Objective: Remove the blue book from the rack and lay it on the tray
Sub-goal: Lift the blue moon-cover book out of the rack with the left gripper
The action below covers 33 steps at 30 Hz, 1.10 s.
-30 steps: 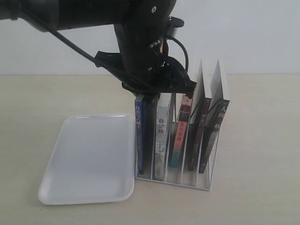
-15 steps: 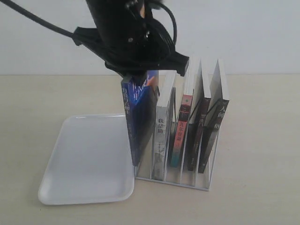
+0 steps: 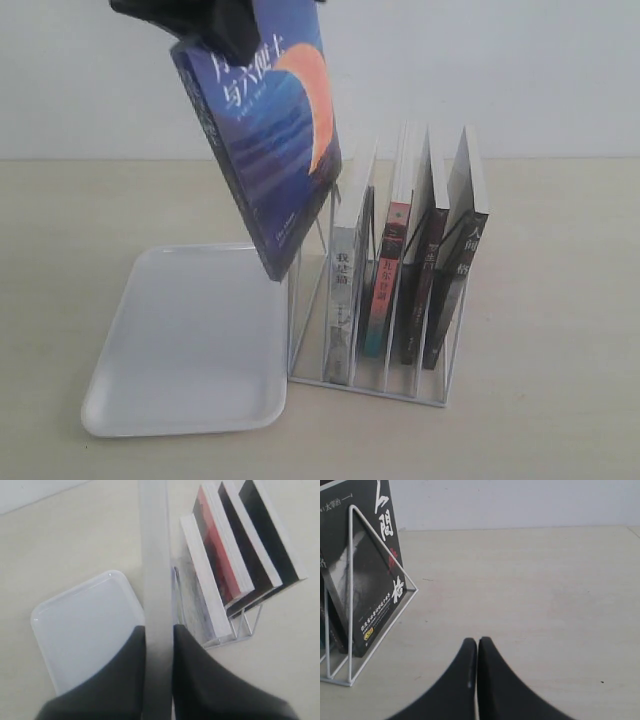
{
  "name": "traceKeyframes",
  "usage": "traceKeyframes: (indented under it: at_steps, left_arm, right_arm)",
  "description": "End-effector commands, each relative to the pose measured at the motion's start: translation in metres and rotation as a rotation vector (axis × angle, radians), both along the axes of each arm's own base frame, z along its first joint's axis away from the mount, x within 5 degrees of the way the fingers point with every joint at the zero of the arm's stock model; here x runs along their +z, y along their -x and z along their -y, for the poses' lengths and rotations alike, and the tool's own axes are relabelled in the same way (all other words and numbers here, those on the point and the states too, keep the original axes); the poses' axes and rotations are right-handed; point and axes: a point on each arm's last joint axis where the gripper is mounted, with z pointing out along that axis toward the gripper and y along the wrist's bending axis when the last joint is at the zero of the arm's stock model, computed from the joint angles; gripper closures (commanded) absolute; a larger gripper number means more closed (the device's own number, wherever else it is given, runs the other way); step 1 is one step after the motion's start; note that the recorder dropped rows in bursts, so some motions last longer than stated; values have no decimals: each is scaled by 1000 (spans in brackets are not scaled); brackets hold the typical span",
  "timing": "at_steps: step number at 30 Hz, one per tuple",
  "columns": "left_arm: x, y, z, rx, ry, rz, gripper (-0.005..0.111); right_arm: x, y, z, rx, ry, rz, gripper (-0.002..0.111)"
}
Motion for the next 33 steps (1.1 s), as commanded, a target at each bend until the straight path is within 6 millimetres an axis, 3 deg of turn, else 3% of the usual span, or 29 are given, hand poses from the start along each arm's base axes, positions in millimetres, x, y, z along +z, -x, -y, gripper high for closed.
traceKeyframes:
  at_steps: [1,10,16,24,33]
  left_arm:
    - [31,21,-23,-62,62,80,102]
    - [74,67,-67,-189,173,179,102]
    - [83,89,-93,-215,190,239,102]
    - [65,104,-111,-301,86,262,102]
    - [24,97,-105,-319,-26,164,102]
  right_arm:
    - [1,0,0,-7,0,10,108]
    - [1,0,0,-7,0,10,108]
    - [1,0,0,-7,2,16,108]
    - [2,0,1,-8,9,18,108]
    - [2,0,1,-8,9,18,108]
